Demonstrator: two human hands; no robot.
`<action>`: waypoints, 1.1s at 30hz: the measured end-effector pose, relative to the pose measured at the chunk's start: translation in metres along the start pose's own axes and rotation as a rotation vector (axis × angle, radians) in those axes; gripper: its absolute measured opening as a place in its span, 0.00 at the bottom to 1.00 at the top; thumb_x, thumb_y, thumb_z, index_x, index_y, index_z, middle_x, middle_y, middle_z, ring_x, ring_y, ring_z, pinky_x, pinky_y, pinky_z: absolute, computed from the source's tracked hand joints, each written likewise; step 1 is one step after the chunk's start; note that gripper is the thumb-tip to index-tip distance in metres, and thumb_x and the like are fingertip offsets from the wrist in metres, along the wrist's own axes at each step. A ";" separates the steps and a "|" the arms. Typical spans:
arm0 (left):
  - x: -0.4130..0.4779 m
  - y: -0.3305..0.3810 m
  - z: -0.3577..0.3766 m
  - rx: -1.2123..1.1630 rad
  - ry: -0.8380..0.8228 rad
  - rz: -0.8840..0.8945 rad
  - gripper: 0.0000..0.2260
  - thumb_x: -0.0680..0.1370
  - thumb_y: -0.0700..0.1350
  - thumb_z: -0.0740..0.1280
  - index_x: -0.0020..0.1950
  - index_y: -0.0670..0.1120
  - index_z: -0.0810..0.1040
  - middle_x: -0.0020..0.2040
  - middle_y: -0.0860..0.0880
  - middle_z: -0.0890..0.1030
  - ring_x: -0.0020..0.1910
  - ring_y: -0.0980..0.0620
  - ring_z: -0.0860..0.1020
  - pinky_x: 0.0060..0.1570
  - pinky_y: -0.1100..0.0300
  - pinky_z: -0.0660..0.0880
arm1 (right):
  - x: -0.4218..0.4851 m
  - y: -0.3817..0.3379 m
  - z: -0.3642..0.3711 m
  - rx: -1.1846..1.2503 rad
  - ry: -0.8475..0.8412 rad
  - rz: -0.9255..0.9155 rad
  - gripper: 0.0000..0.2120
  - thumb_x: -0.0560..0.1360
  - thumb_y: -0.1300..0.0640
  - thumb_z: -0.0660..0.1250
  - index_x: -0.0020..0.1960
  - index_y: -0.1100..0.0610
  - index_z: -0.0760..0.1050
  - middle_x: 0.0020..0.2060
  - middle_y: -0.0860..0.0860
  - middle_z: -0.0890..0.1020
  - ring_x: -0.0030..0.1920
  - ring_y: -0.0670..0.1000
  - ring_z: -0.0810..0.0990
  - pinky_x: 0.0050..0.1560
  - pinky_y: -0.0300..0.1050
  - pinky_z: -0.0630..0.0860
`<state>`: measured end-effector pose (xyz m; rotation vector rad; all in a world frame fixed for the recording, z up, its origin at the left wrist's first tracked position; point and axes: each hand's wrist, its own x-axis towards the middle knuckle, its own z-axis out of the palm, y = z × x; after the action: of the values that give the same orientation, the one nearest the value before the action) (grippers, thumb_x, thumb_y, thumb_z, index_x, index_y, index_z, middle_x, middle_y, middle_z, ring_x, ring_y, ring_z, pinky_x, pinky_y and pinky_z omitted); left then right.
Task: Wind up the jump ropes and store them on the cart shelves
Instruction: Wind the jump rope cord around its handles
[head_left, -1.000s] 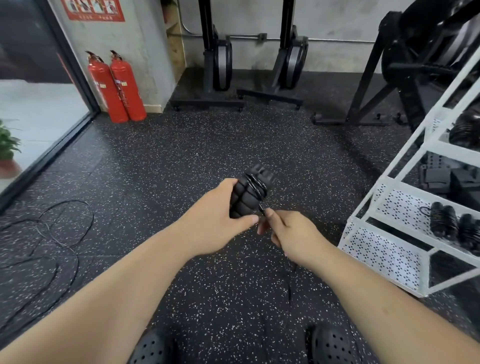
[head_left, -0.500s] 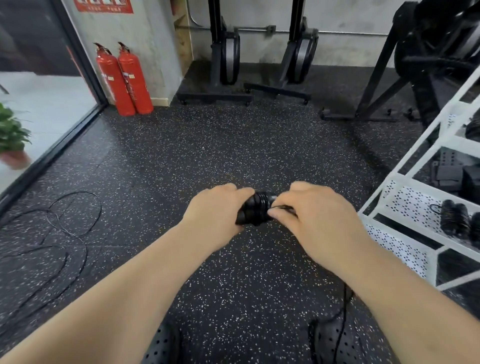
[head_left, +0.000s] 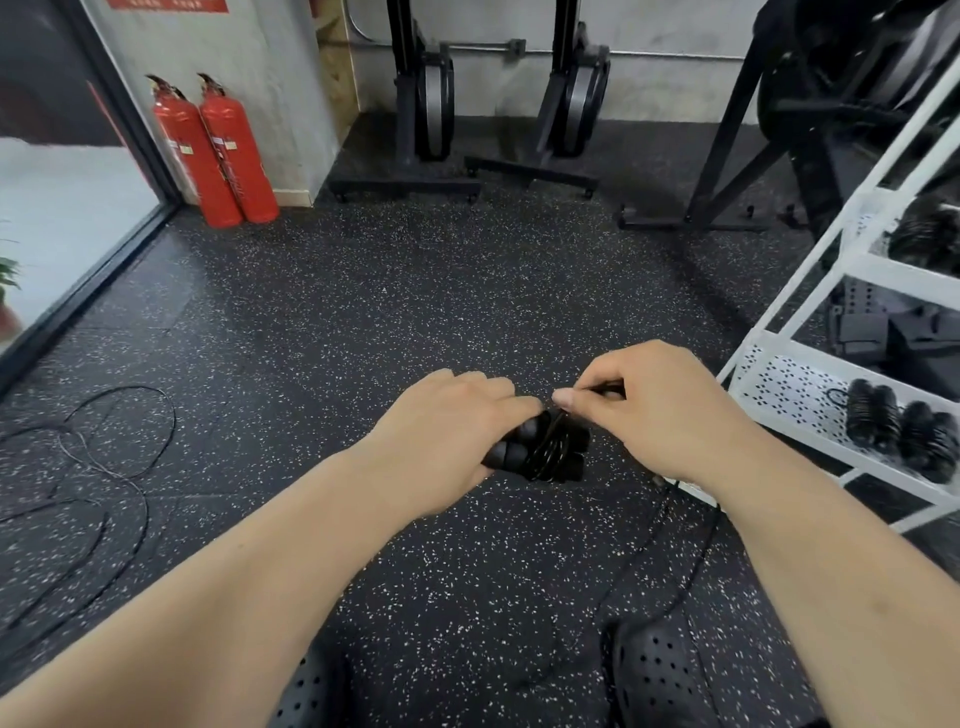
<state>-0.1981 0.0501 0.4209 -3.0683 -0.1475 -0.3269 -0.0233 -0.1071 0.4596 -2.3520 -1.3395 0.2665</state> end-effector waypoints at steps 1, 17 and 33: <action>0.000 0.001 -0.001 -0.003 0.009 0.019 0.27 0.76 0.55 0.77 0.72 0.60 0.70 0.58 0.58 0.76 0.58 0.53 0.77 0.58 0.54 0.73 | 0.001 0.002 -0.001 -0.003 0.006 0.002 0.14 0.77 0.34 0.72 0.43 0.43 0.85 0.36 0.41 0.83 0.40 0.41 0.79 0.40 0.45 0.74; -0.002 -0.004 -0.009 0.067 -0.002 -0.084 0.30 0.77 0.53 0.76 0.75 0.60 0.67 0.60 0.58 0.75 0.61 0.53 0.76 0.60 0.54 0.73 | 0.001 0.001 -0.014 0.164 -0.080 0.008 0.21 0.78 0.36 0.71 0.34 0.49 0.80 0.22 0.43 0.73 0.25 0.43 0.70 0.35 0.45 0.69; -0.001 0.013 -0.009 0.073 -0.013 0.106 0.33 0.72 0.53 0.81 0.73 0.56 0.71 0.59 0.57 0.78 0.55 0.52 0.77 0.54 0.54 0.71 | 0.011 -0.003 -0.002 -0.027 -0.037 0.091 0.25 0.75 0.31 0.71 0.31 0.49 0.79 0.25 0.47 0.77 0.30 0.47 0.75 0.33 0.45 0.68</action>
<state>-0.1999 0.0362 0.4290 -2.9922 0.0030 -0.2899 -0.0192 -0.0971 0.4628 -2.4452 -1.2619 0.3217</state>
